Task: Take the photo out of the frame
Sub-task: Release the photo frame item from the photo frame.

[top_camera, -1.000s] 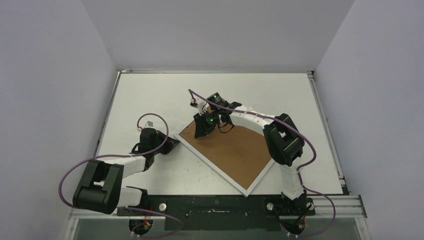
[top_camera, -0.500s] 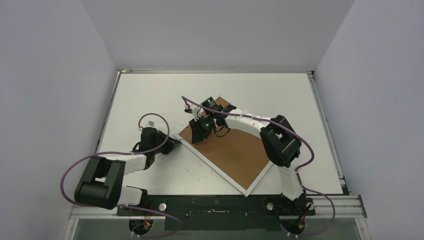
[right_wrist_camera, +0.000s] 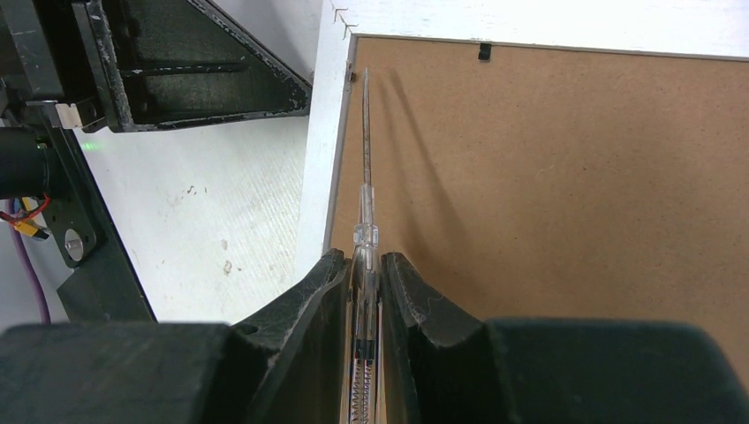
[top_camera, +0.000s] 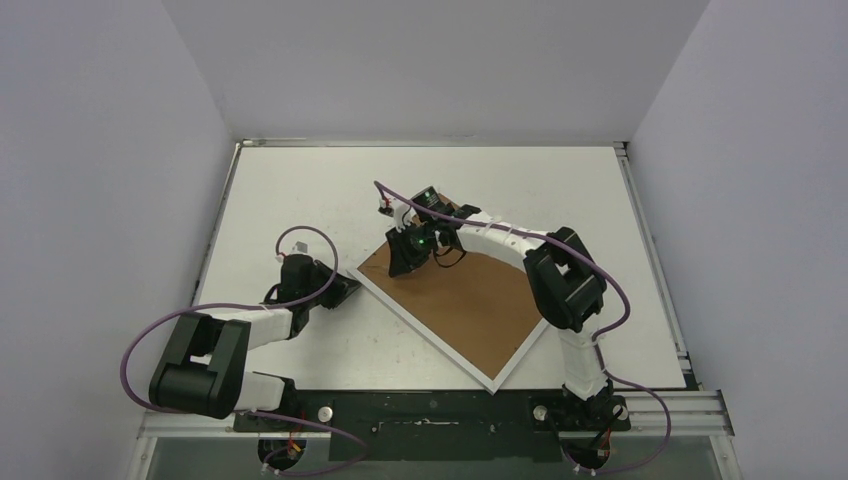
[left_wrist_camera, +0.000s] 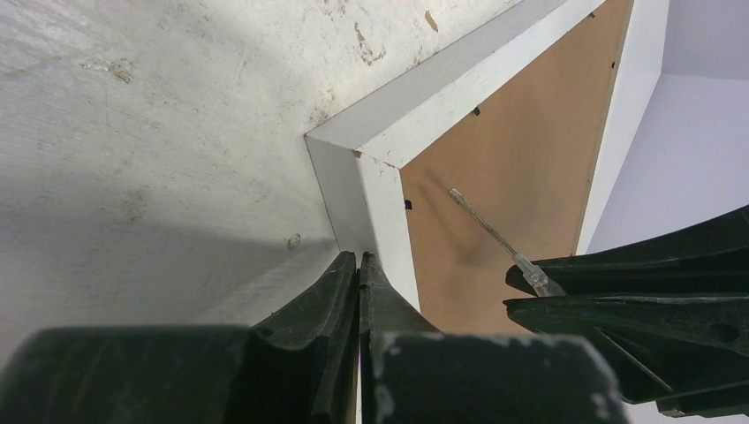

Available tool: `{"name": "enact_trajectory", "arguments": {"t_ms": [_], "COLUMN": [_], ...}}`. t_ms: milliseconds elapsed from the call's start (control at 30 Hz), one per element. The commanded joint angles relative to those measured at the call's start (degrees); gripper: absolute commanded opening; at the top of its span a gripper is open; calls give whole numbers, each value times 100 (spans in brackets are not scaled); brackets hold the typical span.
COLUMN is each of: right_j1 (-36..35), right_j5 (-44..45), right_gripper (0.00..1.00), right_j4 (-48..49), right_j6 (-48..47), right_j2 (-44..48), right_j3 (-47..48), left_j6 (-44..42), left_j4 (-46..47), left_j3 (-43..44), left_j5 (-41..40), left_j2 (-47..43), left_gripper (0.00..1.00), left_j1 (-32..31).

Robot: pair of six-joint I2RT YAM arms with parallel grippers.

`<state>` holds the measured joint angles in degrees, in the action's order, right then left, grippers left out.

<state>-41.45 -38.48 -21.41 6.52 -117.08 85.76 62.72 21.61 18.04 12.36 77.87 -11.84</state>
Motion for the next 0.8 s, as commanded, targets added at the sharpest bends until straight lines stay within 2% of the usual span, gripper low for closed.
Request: {"name": "enact_trajectory", "arguments": {"t_ms": [0, 567, 767], "right_j1": [-57, -450, -694], "right_j5": [103, 159, 698], "right_gripper": [5, 5, 5], "right_j4": [76, -233, -426], "right_j6": [-71, -439, -614], "right_j2": [-60, -284, -272], "right_j3": [203, 382, 584], "left_j6": [-91, -150, -159], "left_j4": [185, 189, 229], "left_j3": [234, 362, 423], "left_j5": [3, 74, 137], "left_j2": [-79, 62, 185], "left_gripper": [0, 0, 0], "left_j1": [58, 138, 138]}}
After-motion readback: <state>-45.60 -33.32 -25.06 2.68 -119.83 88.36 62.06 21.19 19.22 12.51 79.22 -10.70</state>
